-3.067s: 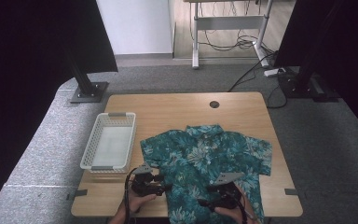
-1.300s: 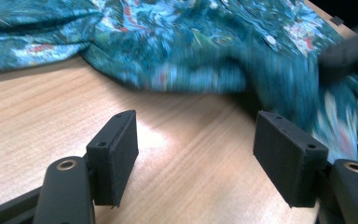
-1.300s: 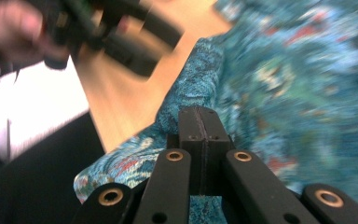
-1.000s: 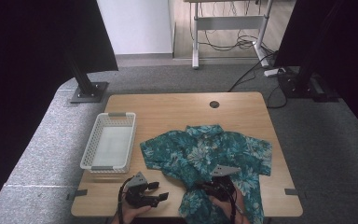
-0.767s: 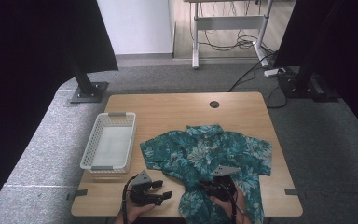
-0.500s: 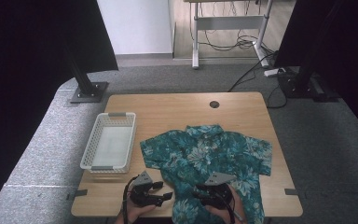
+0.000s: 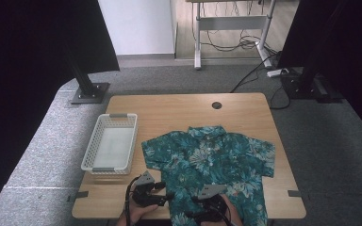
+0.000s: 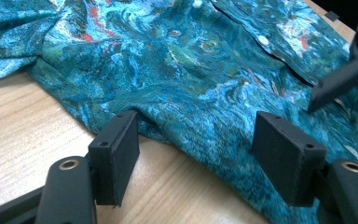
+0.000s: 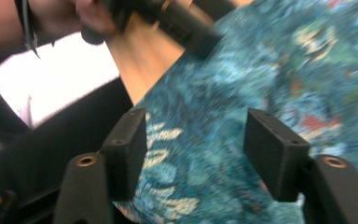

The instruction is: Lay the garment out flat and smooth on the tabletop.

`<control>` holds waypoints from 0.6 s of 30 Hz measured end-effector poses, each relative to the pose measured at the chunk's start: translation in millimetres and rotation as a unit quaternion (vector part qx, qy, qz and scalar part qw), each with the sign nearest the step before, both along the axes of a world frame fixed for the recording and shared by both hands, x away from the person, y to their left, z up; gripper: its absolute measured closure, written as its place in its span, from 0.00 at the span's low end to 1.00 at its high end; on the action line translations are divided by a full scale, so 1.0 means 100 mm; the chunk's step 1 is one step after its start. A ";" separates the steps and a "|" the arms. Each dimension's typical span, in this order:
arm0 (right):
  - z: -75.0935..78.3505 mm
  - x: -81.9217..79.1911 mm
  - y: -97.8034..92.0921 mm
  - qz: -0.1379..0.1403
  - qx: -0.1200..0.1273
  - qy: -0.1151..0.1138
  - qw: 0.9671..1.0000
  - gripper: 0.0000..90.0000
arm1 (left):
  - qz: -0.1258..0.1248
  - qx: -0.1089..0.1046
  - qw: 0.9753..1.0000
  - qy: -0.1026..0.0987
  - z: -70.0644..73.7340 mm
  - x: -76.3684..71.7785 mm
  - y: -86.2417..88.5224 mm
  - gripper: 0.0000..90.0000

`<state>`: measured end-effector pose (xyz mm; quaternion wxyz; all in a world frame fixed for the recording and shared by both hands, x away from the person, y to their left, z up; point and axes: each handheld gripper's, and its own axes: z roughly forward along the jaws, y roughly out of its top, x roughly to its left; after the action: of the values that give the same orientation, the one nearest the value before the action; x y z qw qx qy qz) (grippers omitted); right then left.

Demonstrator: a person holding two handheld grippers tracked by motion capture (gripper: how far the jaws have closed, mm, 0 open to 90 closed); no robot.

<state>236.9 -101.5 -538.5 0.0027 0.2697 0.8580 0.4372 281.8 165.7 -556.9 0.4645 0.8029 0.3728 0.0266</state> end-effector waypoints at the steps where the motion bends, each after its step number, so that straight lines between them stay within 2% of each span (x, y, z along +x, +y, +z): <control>1: -0.02 -0.02 0.03 0.002 -0.011 -0.004 1.000 0.39 | 0.002 0.001 1.000 0.001 0.00 0.01 0.00 0.34; 7: -0.10 -0.15 0.24 0.014 -0.059 -0.030 0.998 0.34 | 0.004 -0.003 1.000 0.003 -0.01 0.02 0.02 0.35; 10: -0.13 -0.17 0.28 0.009 -0.071 -0.043 0.997 0.38 | 0.004 -0.006 1.000 0.005 -0.01 0.02 0.05 0.35; 15: -0.12 -0.16 0.26 -0.008 -0.087 -0.067 0.994 0.66 | 0.005 -0.009 1.000 0.005 -0.01 0.01 0.07 0.35; 18: -0.11 -0.12 0.24 -0.017 -0.091 -0.063 0.994 0.81 | 0.007 -0.011 1.000 0.004 0.00 0.01 0.09 0.34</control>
<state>224.4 -77.9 -549.3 0.0886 0.2545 0.8876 0.3737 282.3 174.4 -556.7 0.4711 0.7955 0.3805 0.0224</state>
